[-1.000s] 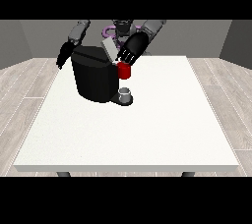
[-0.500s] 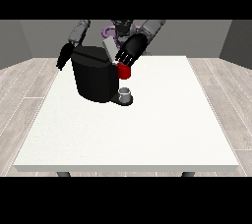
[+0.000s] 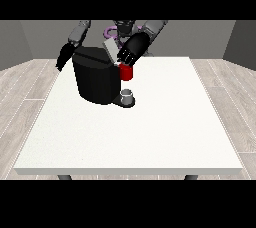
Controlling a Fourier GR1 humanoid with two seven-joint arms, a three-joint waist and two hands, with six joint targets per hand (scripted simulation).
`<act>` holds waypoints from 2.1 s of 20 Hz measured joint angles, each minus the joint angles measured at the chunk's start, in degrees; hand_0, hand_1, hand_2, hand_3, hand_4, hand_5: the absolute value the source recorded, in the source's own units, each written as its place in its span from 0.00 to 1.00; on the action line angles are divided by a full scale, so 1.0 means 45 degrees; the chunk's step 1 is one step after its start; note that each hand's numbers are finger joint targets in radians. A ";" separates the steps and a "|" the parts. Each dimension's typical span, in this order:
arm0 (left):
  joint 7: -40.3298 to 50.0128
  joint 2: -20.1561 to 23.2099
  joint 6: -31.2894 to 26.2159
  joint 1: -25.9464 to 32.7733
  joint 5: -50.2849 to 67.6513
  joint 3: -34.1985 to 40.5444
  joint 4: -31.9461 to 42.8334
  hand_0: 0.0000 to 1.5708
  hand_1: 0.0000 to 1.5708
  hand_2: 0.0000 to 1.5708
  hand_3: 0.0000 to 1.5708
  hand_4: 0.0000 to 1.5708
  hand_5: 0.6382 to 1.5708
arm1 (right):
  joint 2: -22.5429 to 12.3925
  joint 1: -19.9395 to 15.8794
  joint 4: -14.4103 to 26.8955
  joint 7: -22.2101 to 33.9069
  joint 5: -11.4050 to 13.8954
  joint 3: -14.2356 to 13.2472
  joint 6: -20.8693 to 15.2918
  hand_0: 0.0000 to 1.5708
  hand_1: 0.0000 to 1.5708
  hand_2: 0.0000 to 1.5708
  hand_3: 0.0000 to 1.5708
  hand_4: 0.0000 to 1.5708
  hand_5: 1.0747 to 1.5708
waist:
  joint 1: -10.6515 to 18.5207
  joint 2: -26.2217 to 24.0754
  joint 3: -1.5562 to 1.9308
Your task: Insert the coffee pod into the coffee machine and close the lid
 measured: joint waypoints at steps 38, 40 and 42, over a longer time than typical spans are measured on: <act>-0.2248 0.0980 0.2295 -0.0269 -0.1618 -0.0413 -0.0025 0.52 0.52 0.58 0.42 0.00 1.00 | -0.0083 -0.0677 -0.0444 0.0307 0.0374 0.0145 -0.0326 0.00 0.00 0.00 0.00 0.07 1.00 | -0.0404 0.1235 0.0033; -0.2420 0.1036 0.2433 -0.0269 -0.1737 -0.0473 -0.0054 0.32 0.32 0.49 0.38 0.00 1.00 | -0.0074 -0.0668 -0.0455 0.0332 0.0443 0.0184 -0.0370 0.00 0.00 0.00 0.00 0.11 1.00 | -0.0407 0.1271 0.0029; -0.2366 0.1089 0.2513 -0.0297 -0.1911 -0.0550 -0.0059 0.00 0.00 0.43 0.34 0.00 1.00 | -0.0021 -0.0660 -0.0399 0.0241 0.0501 0.0204 -0.0460 0.00 0.00 0.00 0.00 0.13 1.00 | -0.0411 0.1303 0.0029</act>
